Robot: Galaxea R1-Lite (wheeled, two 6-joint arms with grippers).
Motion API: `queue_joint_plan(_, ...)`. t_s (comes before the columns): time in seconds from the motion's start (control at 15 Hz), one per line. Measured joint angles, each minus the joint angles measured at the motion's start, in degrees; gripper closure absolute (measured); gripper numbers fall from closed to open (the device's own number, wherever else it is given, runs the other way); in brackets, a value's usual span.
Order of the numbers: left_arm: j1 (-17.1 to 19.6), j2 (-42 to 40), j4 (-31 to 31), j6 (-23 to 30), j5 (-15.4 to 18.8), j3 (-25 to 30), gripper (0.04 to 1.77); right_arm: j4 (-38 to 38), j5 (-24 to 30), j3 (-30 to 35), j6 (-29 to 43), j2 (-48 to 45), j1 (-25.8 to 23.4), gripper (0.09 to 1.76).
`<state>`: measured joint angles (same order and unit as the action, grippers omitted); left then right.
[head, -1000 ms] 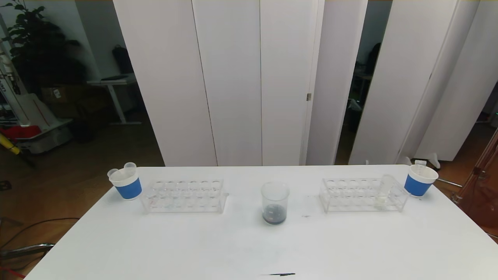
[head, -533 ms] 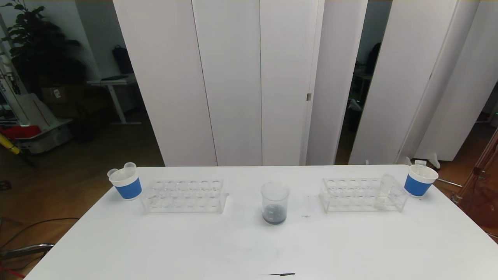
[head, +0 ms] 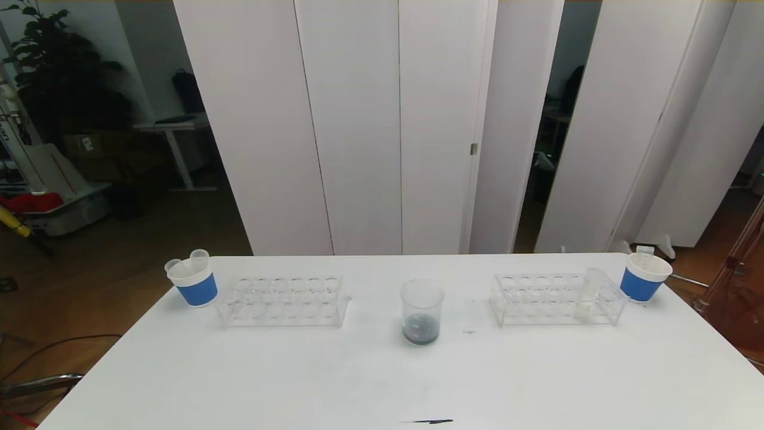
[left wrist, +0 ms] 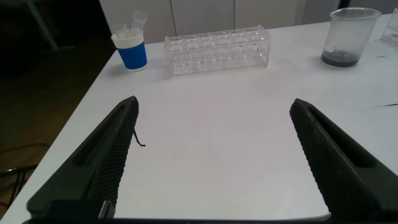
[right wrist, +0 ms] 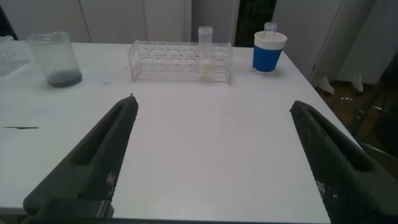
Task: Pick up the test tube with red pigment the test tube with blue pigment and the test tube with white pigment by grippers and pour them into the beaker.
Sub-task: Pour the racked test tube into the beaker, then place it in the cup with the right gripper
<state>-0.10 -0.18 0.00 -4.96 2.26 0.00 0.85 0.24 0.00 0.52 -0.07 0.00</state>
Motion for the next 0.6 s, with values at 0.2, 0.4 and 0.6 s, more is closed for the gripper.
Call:
queue_joint_plan(0.2, 0.0, 0.0, 0.0, 0.0, 0.0, 0.0, 0.07, -0.01, 0.02, 0.0, 0.02, 0.0, 0.0, 0.1)
queue_joint_plan(0.4, 0.0, 0.0, 0.02, -0.02, 0.0, 0.0, 0.07, -0.34, -0.04, 0.0, -0.37, 0.0, 0.0, 0.1)
queue_joint_plan(0.6, 0.0, 0.02, 0.0, 0.0, -0.02, 0.0, 0.07, -0.41, -0.15, 0.0, 0.11, 0.0, -0.16, 0.1)
